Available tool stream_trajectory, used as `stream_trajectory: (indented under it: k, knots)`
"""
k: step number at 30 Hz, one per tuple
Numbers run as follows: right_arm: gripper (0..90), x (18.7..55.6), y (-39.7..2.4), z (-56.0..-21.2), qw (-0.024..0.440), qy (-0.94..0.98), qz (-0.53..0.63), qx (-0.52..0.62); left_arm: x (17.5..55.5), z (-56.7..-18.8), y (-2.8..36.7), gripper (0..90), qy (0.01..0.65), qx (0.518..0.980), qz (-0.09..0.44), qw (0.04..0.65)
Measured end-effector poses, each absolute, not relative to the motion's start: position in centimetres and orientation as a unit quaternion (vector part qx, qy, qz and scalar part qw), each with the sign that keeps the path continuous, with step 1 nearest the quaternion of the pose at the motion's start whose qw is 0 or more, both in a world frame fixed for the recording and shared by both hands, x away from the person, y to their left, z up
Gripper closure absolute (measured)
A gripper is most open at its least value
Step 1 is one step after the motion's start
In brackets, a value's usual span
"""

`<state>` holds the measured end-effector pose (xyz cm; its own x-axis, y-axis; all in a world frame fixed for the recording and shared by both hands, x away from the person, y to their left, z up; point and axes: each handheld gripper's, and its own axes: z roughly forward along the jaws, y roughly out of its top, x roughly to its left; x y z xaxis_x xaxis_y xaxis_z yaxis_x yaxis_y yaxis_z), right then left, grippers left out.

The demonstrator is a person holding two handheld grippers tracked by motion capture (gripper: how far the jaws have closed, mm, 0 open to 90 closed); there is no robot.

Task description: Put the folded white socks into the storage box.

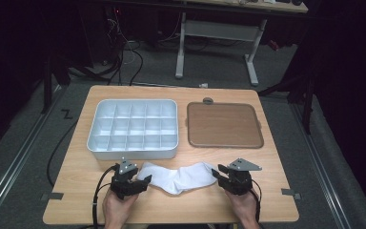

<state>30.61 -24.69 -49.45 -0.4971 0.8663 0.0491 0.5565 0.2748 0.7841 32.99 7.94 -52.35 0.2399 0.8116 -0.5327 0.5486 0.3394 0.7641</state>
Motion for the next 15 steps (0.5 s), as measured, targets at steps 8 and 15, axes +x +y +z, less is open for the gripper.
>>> stream_trajectory:
  k: [8, 15]
  knots:
    - [71.7, 30.5, -22.5, -48.5, 0.187, 0.79, 0.401, 0.424, 32.9, -52.6, 8.4, 37.6, 0.622, 0.554, 0.116, 0.54]
    - [74.0, 30.9, -19.2, -49.2, 0.157, 0.814, 0.4, 0.39, 33.0, -52.5, 8.4, 37.4, 0.624, 0.555, 0.114, 0.539]
